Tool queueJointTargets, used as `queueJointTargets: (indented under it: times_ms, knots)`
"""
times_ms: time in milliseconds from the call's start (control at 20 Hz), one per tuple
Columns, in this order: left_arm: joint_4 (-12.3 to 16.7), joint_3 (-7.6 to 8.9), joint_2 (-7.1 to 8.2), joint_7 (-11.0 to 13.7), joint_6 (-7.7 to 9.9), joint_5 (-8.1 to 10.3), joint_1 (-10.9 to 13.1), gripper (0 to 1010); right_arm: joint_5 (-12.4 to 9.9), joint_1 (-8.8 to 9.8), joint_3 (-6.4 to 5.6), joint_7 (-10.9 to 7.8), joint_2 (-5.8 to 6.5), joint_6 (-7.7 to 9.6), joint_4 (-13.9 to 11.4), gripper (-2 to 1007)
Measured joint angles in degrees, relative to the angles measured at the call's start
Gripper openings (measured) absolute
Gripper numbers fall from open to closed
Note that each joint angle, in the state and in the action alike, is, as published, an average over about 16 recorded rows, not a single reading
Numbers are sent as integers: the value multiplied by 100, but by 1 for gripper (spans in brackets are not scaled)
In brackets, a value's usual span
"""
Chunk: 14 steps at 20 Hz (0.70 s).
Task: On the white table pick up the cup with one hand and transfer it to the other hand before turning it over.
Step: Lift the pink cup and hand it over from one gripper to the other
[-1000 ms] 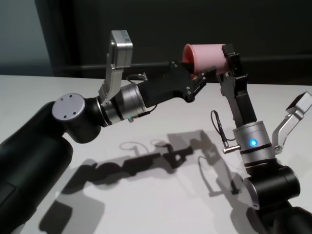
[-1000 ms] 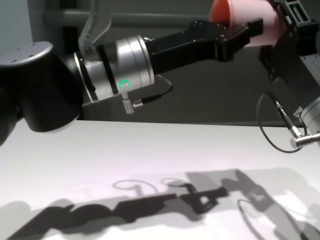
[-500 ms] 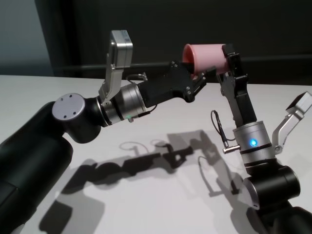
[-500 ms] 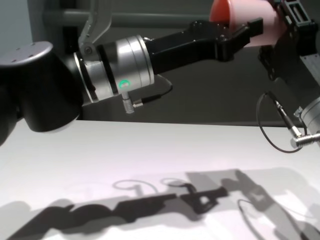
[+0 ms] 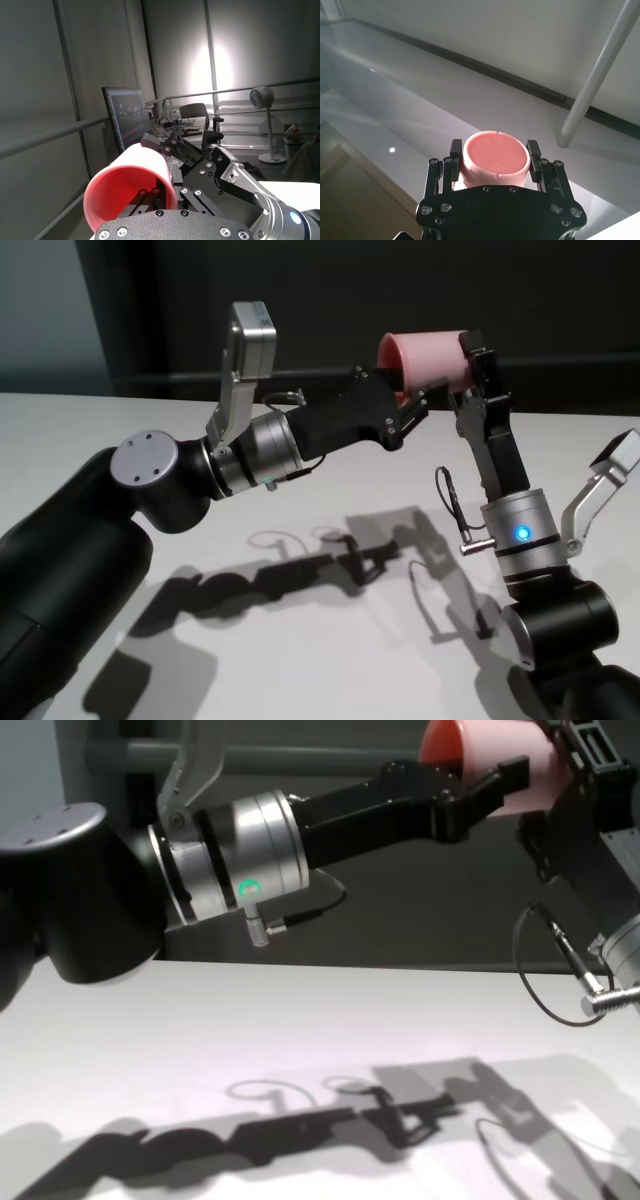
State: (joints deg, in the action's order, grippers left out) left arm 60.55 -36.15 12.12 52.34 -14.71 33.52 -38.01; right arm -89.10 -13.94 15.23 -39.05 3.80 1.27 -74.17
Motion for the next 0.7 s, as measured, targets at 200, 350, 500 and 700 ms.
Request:
queueJointTargets:
  times_ms: [200,350,500,700]
  knots:
    - [3,0,-1,3,-1,0,0,207,0,0,0,5,0,1,1,757]
    - [5,0,-1,5,-2,1,0,296,1,0,0,9,0,1,1,757]
    - [5,0,-1,11,-9,3,0,402,1,0,0,11,0,1,2,756]
    - [0,0,-1,31,-31,12,1,548,2,1,0,10,0,1,2,756]
